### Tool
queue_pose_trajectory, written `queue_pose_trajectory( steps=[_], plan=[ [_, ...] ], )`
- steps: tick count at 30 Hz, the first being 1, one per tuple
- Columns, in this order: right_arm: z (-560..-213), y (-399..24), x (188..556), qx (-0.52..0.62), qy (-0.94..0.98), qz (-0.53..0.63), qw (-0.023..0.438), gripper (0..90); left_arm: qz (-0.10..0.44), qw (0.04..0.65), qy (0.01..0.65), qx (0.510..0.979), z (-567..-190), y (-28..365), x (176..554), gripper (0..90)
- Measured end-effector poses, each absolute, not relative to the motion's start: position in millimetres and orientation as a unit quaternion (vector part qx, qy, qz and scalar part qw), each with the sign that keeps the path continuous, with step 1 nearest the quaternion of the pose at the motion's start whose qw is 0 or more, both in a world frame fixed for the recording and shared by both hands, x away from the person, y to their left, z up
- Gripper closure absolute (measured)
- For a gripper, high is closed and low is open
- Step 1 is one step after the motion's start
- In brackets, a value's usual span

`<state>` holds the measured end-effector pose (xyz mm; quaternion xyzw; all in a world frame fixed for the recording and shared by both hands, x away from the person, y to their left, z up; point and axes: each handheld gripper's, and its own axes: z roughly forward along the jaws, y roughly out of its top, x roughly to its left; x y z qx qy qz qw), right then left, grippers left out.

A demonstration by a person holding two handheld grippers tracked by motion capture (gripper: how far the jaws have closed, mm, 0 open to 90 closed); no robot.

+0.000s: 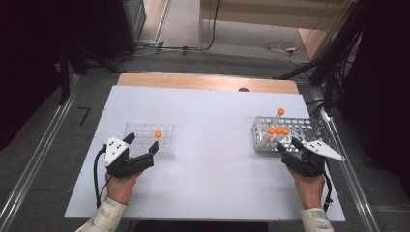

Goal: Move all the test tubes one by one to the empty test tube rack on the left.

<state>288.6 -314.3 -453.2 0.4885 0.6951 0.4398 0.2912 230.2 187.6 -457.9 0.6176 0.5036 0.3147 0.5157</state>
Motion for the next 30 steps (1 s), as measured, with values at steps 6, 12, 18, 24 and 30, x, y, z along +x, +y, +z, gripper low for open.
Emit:
queue_pose_trajectory(
  steps=[6, 12, 18, 24, 30],
  plan=[
    [-455, -314, 296, 0.488, 0.696, 0.437, 0.294, 51.0, 0.313, 0.516, 0.504, 0.618, -458, 186, 230, 14.1],
    [-458, -312, 303, 0.491, 0.696, 0.435, 0.292, 59.2, 0.313, 0.516, 0.504, 0.618, -458, 187, 230, 14.2],
    [-460, -307, 308, 0.491, 0.697, 0.431, 0.293, 62.6, 0.312, 0.516, 0.503, 0.619, -458, 186, 230, 14.3],
    [-462, -307, 312, 0.497, 0.695, 0.428, 0.293, 64.4, 0.313, 0.514, 0.502, 0.621, -459, 186, 230, 14.3],
    [-463, -307, 315, 0.498, 0.695, 0.427, 0.294, 66.9, 0.313, 0.514, 0.502, 0.621, -459, 186, 230, 14.4]
  ],
)
